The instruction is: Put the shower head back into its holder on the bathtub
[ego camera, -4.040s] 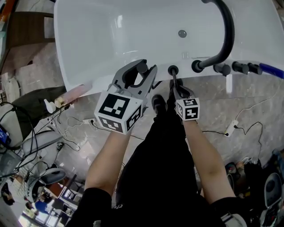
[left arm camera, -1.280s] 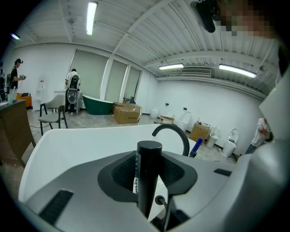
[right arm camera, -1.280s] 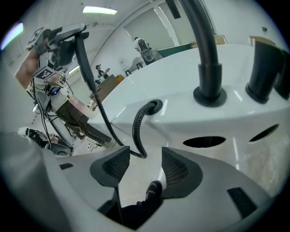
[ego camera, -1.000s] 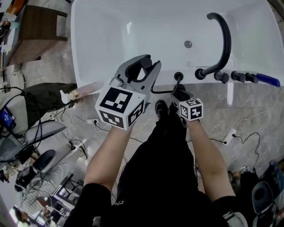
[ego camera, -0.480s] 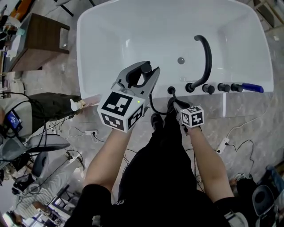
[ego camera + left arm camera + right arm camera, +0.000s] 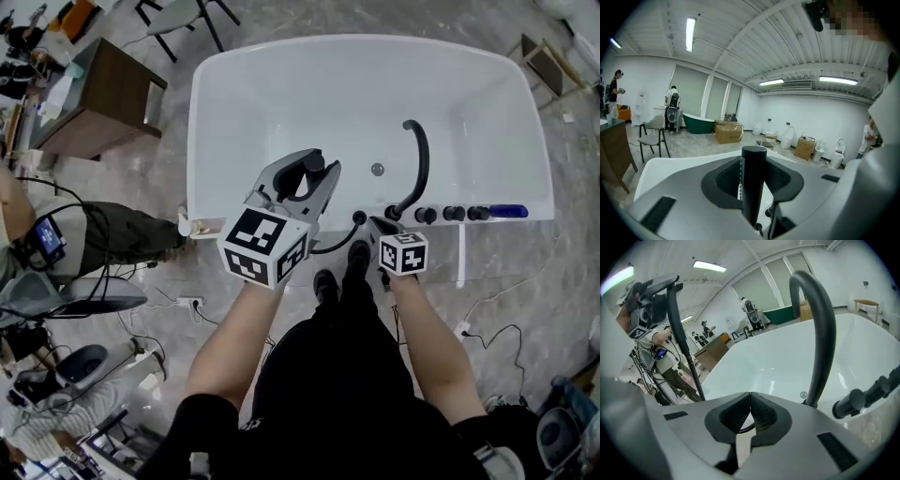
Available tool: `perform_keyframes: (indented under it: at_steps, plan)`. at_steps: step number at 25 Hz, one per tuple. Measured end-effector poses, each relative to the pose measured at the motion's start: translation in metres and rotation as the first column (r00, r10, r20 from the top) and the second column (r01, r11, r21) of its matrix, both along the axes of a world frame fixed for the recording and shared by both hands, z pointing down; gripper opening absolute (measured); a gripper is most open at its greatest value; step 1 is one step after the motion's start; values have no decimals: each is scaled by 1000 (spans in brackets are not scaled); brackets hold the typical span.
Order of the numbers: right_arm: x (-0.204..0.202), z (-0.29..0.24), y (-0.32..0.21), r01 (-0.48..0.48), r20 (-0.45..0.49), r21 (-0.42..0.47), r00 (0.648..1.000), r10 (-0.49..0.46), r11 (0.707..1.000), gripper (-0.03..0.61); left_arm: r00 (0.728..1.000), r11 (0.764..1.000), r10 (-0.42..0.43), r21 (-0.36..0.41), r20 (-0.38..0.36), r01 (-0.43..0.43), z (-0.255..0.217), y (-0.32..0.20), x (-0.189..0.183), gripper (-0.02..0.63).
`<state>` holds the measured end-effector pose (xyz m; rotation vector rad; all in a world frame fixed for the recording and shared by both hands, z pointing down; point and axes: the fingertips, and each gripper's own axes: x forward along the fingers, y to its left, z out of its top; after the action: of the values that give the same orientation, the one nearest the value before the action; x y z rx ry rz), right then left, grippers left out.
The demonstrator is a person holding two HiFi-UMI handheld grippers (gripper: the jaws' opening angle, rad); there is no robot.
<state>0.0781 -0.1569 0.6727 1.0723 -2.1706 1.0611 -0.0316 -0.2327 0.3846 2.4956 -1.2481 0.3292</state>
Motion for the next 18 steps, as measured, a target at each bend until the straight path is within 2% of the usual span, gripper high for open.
perform_keyframes:
  at_steps: [7, 13, 18]
  plan:
    - [10, -114, 13, 12, 30, 179, 999, -18, 984, 15, 998, 996, 9, 93, -55, -4, -70, 26, -10, 132]
    - [35, -208, 31, -74, 55, 337, 997, 59, 939, 15, 995, 990, 41, 136, -94, -28, -99, 55, -18, 132]
    - [43, -269, 52, -71, 64, 422, 997, 48, 904, 14, 989, 981, 92, 179, -113, -71, -134, 80, -9, 130]
